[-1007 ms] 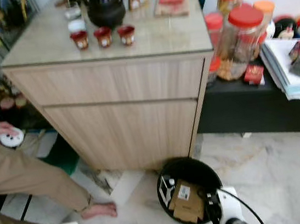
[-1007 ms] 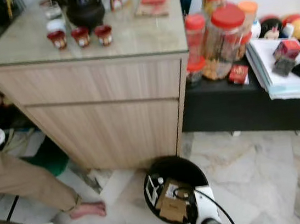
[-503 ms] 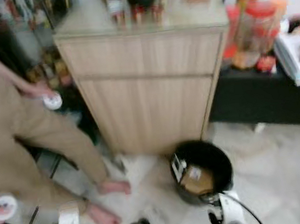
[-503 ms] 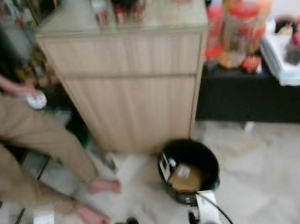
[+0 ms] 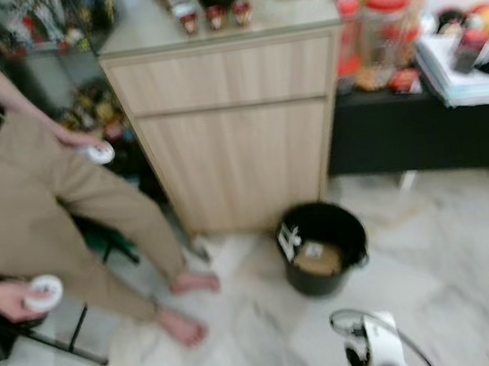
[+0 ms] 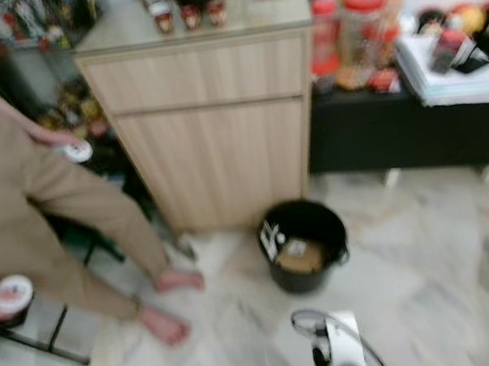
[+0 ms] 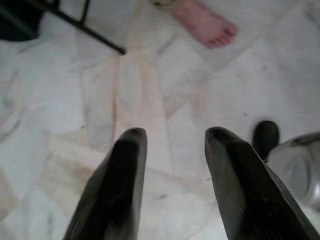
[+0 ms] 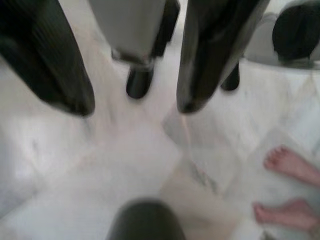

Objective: Picking trash to rubbish bin

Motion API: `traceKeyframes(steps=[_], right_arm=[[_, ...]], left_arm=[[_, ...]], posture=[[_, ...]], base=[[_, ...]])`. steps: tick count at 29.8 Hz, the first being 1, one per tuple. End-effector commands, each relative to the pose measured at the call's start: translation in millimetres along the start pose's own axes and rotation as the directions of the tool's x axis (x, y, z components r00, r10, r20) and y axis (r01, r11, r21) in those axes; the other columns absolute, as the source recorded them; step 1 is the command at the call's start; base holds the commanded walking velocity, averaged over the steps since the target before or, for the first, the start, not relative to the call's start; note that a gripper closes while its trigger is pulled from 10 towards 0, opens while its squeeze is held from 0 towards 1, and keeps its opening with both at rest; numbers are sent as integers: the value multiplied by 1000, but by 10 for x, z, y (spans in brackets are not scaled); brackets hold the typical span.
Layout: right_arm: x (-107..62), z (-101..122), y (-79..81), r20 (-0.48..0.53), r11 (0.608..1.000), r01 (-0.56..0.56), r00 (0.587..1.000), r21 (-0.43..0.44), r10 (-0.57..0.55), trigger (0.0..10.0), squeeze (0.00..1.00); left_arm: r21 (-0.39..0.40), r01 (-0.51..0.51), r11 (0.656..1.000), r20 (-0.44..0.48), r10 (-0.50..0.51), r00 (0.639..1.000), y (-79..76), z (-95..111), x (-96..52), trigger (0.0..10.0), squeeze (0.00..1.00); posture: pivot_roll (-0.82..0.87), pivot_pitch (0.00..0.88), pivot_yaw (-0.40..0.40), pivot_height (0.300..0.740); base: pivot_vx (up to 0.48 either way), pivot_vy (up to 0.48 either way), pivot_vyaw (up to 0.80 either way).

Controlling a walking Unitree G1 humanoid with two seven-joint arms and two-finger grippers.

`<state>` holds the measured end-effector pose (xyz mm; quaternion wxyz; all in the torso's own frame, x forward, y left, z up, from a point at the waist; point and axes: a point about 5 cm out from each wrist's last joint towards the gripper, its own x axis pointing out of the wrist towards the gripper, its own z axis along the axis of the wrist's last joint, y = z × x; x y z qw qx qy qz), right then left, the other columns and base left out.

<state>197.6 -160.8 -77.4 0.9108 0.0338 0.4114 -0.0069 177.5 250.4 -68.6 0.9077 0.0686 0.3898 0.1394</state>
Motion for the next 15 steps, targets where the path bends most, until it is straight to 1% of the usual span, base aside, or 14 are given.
traceKeyframes(steps=[1, 9, 15], right_arm=[[3, -4, 31, -3, 1000, -5, 1000, 10, 5, 10000, 0], [4, 1, 36, 0, 1000, -7, 1000, 12, 7, 10000, 0], [3, -2, 41, -1, 1000, -8, 1000, 14, 8, 10000, 0]], left_arm=[[-4, -1, 1000, -30, 1, 1000, 11, -84, -23, 10000, 0], [-7, -2, 1000, -28, 2, 1000, 9, -83, -23, 10000, 0], [1, -5, 1000, -31, 5, 1000, 11, -86, -23, 10000, 0]], posture=[[153, 150, 27, 740], [150, 151, 26, 740], [151, 150, 26, 740]], base=[[-311, 0, 0], [-303, 0, 0], [0, 0, 0]])
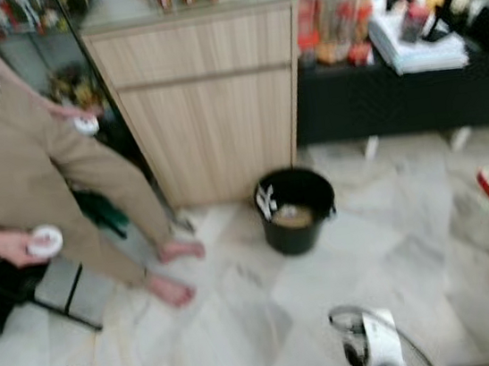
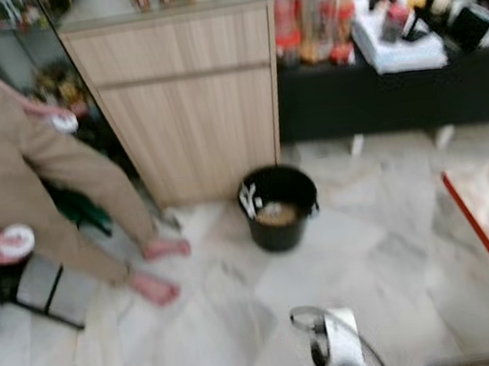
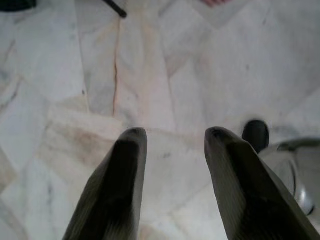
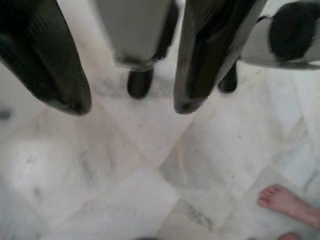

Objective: Picking trash to rubbish bin

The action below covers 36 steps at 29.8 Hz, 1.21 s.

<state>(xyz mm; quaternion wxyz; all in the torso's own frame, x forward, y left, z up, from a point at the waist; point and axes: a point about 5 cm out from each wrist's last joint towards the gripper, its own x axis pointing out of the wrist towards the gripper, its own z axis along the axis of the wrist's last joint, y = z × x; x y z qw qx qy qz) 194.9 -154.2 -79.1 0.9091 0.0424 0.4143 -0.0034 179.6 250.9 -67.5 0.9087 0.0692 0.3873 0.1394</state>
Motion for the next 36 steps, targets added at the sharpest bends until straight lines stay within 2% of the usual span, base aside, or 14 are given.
traceKeyframes(steps=[1, 23, 36], right_arm=[[7, 34, -22, 6, 1000, 5, 1000, 2, -5, 10000, 0], [4, 18, -24, -1, 1000, 5, 1000, 13, -5, 10000, 0], [6, 18, -10, -3, 1000, 3, 1000, 22, -3, 10000, 0]], left_arm=[[1, -6, 1000, -36, 6, 999, 9, -109, -31, 10000, 0], [1, -8, 1000, -35, 8, 999, 13, -115, -34, 10000, 0], [11, -9, 1000, -30, 9, 1000, 33, -86, -22, 10000, 0]], posture=[[151, 150, 26, 740], [145, 148, 29, 740], [142, 123, 39, 740]], base=[[0, 0, 0], [0, 0, 0], [0, 0, -788]])
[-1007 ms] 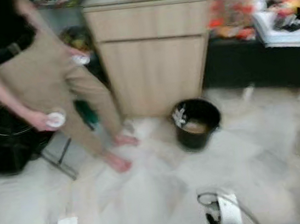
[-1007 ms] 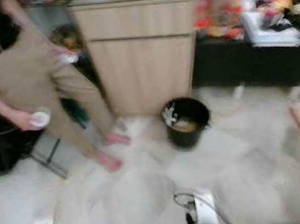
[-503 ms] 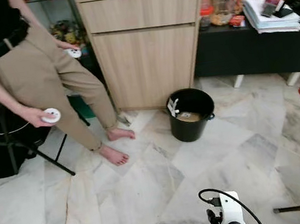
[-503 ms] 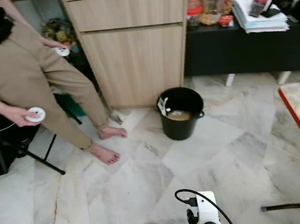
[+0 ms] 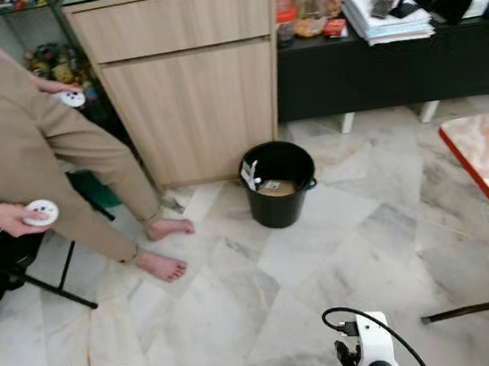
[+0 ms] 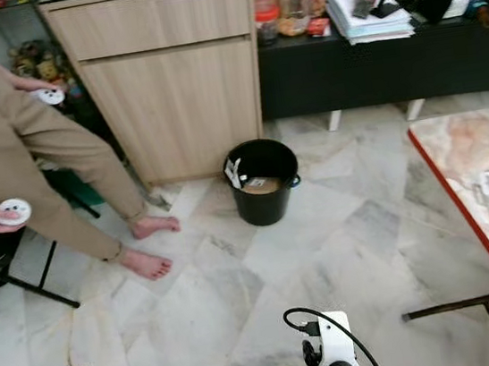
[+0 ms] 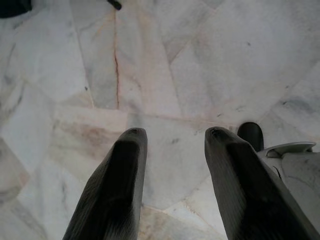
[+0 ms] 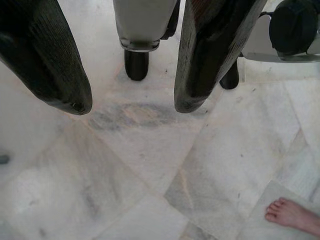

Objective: Picking trash to rubbish bin

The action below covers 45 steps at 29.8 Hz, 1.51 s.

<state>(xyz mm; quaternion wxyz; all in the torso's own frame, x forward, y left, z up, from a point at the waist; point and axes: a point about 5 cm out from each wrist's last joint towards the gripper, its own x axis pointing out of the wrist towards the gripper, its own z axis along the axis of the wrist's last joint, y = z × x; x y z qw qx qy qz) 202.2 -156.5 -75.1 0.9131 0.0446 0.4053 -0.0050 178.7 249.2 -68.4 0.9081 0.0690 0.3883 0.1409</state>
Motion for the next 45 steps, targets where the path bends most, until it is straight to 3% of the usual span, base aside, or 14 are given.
traceKeyframes(steps=[1, 14, 45], right_arm=[[-13, -65, 11, -22, 1000, 3, 1000, 18, -3, 10000, 0], [-12, -67, 30, -21, 1000, 4, 1000, 27, -4, 10000, 0], [-14, -70, 10, -24, 999, 13, 1000, 30, -12, 10000, 0]], left_arm=[[13, -6, 1000, -25, 6, 1000, 53, -66, -15, 10000, 0], [30, -5, 1000, -15, 5, 1000, 84, -4, 8, 10000, 0], [9, -20, 1000, -18, 20, 1000, 76, -18, 3, 10000, 0]], posture=[[141, 119, 43, 740], [139, 97, 57, 740], [146, 137, 47, 740]], base=[[0, 0, -788], [0, 0, -788], [0, 54, -788]])
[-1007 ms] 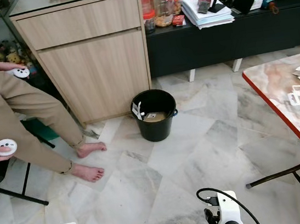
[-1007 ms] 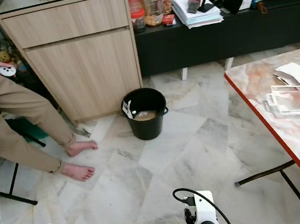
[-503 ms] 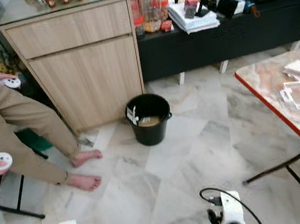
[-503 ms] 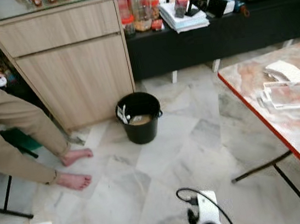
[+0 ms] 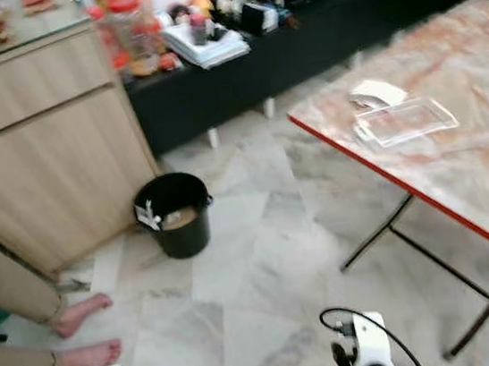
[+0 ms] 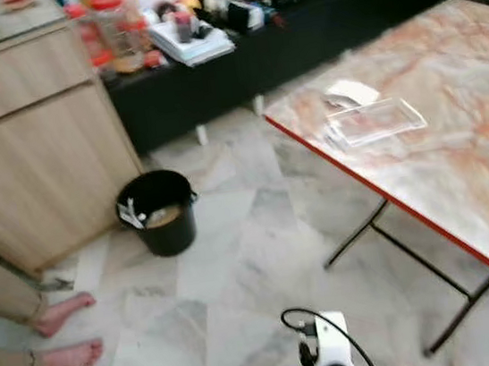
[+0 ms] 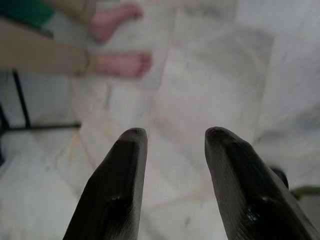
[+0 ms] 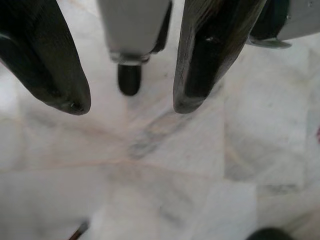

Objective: Picking trash to rubbish bin

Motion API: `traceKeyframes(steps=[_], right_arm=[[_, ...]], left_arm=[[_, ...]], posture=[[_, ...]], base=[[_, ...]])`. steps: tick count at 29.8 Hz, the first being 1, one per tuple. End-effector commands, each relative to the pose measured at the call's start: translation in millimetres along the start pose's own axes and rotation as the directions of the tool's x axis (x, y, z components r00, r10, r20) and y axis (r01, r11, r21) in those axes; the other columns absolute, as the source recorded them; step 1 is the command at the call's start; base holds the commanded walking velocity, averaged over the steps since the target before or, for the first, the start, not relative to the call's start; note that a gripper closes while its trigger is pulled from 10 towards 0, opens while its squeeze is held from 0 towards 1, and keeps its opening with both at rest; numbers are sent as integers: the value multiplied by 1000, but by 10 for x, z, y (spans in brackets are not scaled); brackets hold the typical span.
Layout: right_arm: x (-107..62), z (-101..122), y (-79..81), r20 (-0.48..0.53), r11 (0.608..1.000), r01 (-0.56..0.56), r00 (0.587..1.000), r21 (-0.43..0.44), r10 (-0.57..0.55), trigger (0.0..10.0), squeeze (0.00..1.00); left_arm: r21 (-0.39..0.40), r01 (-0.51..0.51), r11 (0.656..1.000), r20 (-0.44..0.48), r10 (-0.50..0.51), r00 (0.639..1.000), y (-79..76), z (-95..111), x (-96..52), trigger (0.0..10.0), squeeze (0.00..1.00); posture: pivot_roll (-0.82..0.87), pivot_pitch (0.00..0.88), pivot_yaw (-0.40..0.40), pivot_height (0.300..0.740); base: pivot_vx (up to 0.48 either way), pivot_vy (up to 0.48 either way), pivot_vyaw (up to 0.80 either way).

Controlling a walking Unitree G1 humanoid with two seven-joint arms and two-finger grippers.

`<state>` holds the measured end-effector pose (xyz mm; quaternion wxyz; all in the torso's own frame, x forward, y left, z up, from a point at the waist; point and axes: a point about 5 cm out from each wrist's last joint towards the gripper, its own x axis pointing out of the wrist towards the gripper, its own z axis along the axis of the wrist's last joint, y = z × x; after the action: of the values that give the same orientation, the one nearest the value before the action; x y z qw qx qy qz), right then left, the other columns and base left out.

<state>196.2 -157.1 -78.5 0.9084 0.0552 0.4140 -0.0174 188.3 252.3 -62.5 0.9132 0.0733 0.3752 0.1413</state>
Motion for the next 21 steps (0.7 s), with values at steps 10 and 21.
traceKeyframes(steps=[10, 21], right_arm=[[3, 2, 9, -6, 1000, -2, 1000, -1, 2, 10000, 0], [3, -7, 33, -10, 1000, -9, 1000, -5, 9, 10000, 0]], left_arm=[[-10, -20, 1000, -56, 19, 998, 51, -146, -38, 10000, 0], [-4, -23, 1000, -57, 22, 998, 67, -155, -41, 10000, 0]], posture=[[146, 140, 44, 740], [150, 141, 46, 740]], base=[[0, 0, -788], [0, 0, -788]])
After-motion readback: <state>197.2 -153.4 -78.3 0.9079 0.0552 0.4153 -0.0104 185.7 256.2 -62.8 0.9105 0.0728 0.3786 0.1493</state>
